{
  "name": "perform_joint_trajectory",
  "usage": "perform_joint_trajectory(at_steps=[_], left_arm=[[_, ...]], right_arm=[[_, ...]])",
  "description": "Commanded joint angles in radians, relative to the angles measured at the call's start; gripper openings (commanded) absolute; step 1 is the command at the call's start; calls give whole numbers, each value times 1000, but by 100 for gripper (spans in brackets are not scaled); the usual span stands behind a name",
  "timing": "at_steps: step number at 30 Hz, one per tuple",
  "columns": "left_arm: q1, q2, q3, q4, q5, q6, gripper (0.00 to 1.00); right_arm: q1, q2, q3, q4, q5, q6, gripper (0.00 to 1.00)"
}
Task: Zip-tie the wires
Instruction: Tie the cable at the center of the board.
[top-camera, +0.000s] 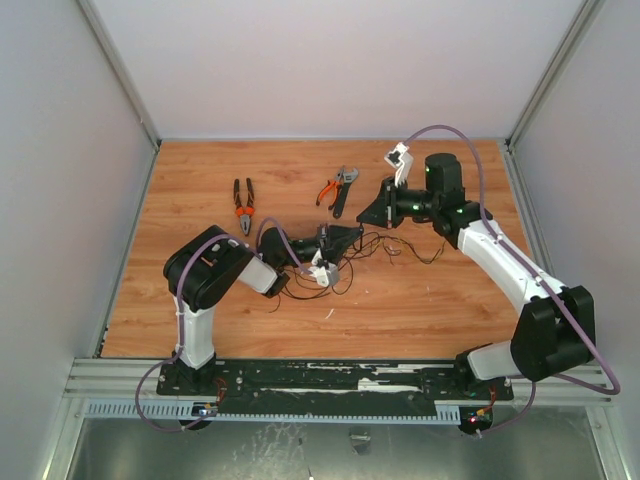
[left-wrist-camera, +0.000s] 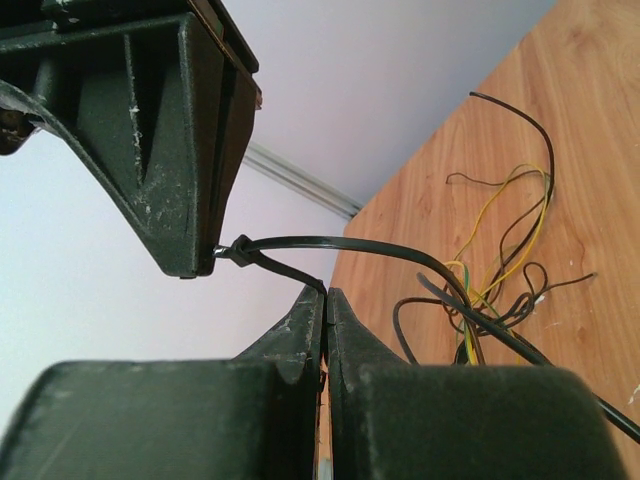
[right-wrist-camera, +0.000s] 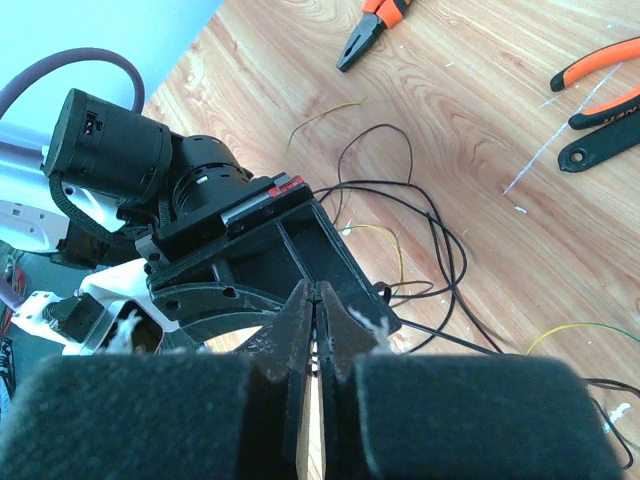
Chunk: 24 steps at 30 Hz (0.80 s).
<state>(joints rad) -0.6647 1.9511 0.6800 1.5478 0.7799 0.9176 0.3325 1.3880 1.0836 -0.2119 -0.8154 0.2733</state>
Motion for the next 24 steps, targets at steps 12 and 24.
perform_joint_trajectory(at_steps=[12, 24], left_arm=[[-21, 2, -22, 168, 59, -110, 0], [-16, -9, -19, 174, 65, -129, 0]], right_arm=[[5, -104, -43, 137, 5, -1, 23], [-3, -195, -143, 33, 36, -62, 52]])
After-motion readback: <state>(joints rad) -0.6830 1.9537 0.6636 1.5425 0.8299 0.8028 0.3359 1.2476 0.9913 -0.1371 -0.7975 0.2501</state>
